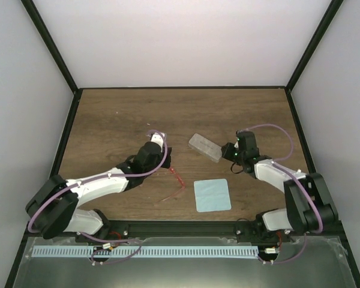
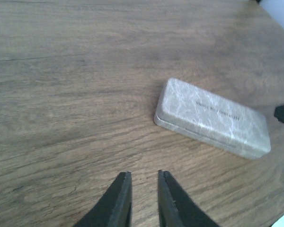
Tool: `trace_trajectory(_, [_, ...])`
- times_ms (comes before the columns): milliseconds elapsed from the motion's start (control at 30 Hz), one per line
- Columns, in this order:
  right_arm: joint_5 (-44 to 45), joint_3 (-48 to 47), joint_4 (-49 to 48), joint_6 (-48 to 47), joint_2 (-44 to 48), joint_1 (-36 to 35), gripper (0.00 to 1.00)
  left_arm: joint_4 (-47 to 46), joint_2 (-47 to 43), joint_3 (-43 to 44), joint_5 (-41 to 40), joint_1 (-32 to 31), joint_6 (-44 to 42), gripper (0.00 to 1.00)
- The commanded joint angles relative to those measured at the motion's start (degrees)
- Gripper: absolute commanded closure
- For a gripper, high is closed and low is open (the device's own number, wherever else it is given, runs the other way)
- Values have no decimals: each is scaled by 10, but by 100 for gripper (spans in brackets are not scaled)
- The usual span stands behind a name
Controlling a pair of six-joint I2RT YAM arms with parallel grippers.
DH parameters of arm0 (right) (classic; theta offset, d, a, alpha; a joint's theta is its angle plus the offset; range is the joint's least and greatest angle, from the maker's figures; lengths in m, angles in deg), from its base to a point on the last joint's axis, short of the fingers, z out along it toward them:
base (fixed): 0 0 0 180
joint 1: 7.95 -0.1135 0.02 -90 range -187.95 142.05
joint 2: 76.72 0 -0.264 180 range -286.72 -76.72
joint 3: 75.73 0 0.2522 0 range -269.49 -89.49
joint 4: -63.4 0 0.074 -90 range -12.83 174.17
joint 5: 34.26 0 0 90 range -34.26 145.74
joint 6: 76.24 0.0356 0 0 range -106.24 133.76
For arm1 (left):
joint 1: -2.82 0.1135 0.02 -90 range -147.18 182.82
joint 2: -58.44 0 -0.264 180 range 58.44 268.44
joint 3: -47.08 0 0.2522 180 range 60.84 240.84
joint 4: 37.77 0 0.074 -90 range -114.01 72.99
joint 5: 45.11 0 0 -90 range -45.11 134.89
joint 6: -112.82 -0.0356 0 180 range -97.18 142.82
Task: Organize the sunglasses
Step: Open the sunglasses case at the center of the board.
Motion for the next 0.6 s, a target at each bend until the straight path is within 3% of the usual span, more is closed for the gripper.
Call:
trace_trajectory(0, [72,-74,58,8,-71,-4,72,3,21,16,33,-3,-7,84])
trace_trajectory(200, [122,-122,68,10,-111,4,68,2,24,16,40,-2,-4,82])
trace_trajectory(400, [122,-184,89,0,-192,18,74,6,18,14,41,-3,-1,81])
trace_trajectory(533, [89,-180,85,-4,-226,18,98,25,19,22,31,-2,8,79])
trace_trajectory(567, [76,-174,81,-5,-226,18,99,29,20,23,29,-2,9,78])
